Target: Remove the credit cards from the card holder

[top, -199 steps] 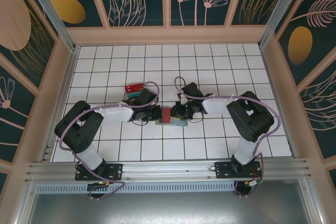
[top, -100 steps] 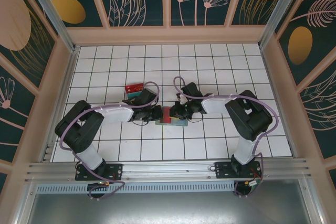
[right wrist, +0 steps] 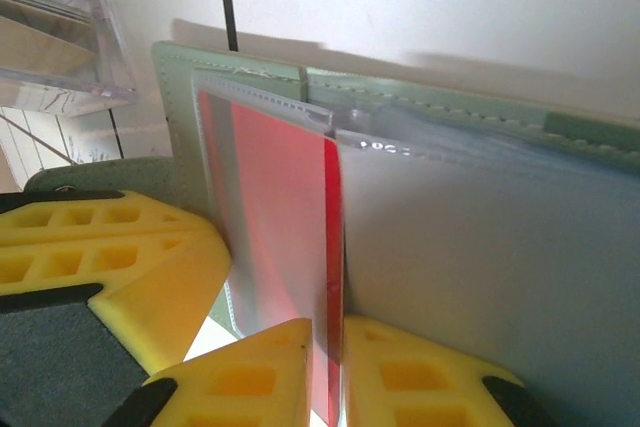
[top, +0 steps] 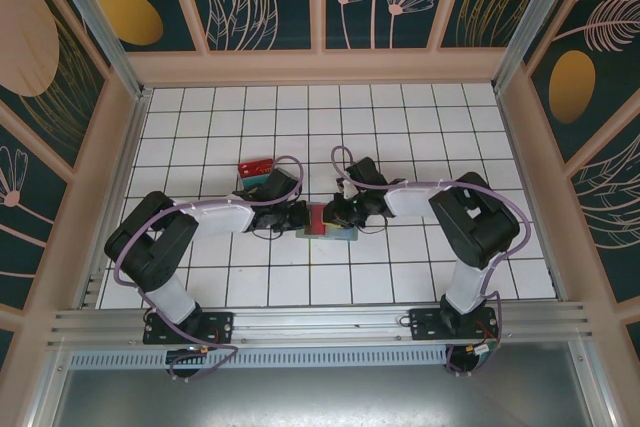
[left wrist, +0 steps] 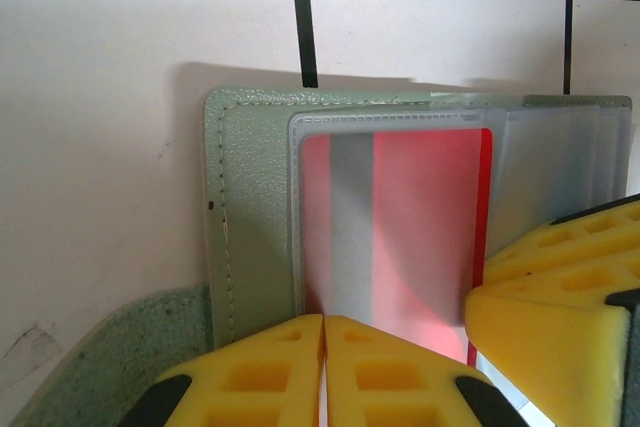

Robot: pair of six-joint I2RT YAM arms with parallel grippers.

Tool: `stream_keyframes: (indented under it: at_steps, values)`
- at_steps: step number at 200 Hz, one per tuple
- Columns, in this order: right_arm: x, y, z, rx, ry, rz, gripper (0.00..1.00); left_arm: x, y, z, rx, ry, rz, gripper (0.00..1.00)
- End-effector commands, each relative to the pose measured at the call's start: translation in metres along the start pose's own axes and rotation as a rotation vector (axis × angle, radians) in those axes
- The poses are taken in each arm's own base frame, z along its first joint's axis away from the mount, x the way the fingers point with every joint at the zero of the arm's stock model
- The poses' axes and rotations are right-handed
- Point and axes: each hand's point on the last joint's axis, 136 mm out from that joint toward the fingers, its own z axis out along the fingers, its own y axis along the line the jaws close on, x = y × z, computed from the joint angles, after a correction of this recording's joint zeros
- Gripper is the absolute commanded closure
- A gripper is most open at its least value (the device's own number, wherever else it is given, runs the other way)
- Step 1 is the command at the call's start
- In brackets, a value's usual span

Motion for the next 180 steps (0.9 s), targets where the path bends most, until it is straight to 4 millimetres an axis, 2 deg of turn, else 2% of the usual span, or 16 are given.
stream_keyframes:
  at_steps: [1,49,180]
  values:
    - [0.003,-0.004,-0.006,-0.01,-0.009,0.012,0.82,0.016,0.014,0.007,-0.036,0.051,-0.016,0.89]
    - [0.004,-0.003,-0.007,-0.04,-0.006,0.015,0.88,0.017,0.014,0.007,-0.034,0.054,-0.017,0.89]
    - [0.005,-0.004,0.007,-0.007,0.036,0.007,0.86,0.016,0.01,0.007,-0.018,0.056,-0.014,0.88]
